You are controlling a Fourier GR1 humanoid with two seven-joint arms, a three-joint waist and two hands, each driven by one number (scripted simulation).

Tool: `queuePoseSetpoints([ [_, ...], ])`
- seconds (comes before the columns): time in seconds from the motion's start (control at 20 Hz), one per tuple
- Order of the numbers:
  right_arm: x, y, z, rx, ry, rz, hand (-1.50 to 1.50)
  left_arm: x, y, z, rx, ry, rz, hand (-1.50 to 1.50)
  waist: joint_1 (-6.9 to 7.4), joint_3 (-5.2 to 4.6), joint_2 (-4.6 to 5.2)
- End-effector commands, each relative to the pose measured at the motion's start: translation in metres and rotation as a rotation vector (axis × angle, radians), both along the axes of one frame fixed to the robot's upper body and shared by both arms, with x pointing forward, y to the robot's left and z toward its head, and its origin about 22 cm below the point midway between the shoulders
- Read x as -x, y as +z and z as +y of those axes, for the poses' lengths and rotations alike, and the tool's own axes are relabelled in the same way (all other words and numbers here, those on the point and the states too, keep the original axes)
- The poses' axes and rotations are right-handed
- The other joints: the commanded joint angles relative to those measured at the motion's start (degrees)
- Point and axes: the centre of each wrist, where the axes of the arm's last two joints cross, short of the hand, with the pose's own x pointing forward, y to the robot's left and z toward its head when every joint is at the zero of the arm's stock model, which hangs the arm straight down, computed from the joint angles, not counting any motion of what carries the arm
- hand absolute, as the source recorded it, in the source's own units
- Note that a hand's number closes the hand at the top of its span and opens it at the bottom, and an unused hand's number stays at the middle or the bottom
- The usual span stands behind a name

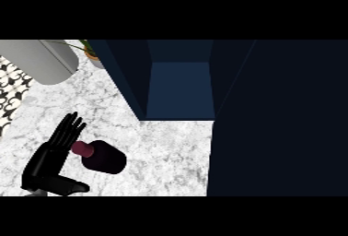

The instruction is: Pick up the wine, place it into the cabinet and close the cabinet

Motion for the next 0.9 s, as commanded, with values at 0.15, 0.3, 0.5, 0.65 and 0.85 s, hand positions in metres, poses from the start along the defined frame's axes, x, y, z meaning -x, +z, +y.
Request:
queuePoseSetpoints([
  [0.15, -0.001, 0.006, 0.0, -0.003, 0.006, -0.006, -1.5, -0.024, -0.031, -0.006, 0.035, -0.014, 0.034, -1.5, -0.13, -0.02, 0.08],
  [0.3, -0.003, -0.003, -0.011, -0.012, 0.002, -0.001, -1.5, -0.015, -0.037, -0.016, 0.018, -0.019, 0.055, -1.5, -0.01, 0.0, 0.03],
  [0.5, -0.002, -0.005, 0.003, -0.029, -0.009, -0.021, -1.5, -0.009, -0.065, -0.028, -0.012, -0.046, 0.055, -1.5, -0.18, -0.03, 0.07],
  [0.65, -0.009, -0.009, -0.01, -0.014, -0.005, 0.003, -1.5, -0.02, -0.056, -0.022, 0.014, -0.043, 0.05, -1.5, 0.01, 0.0, 0.02],
  [0.85, 0.004, -0.01, -0.004, 0.002, 0.001, -0.009, -1.5, -0.005, -0.077, -0.013, 0.011, -0.06, 0.071, -1.5, -0.05, 0.0, 0.01],
])
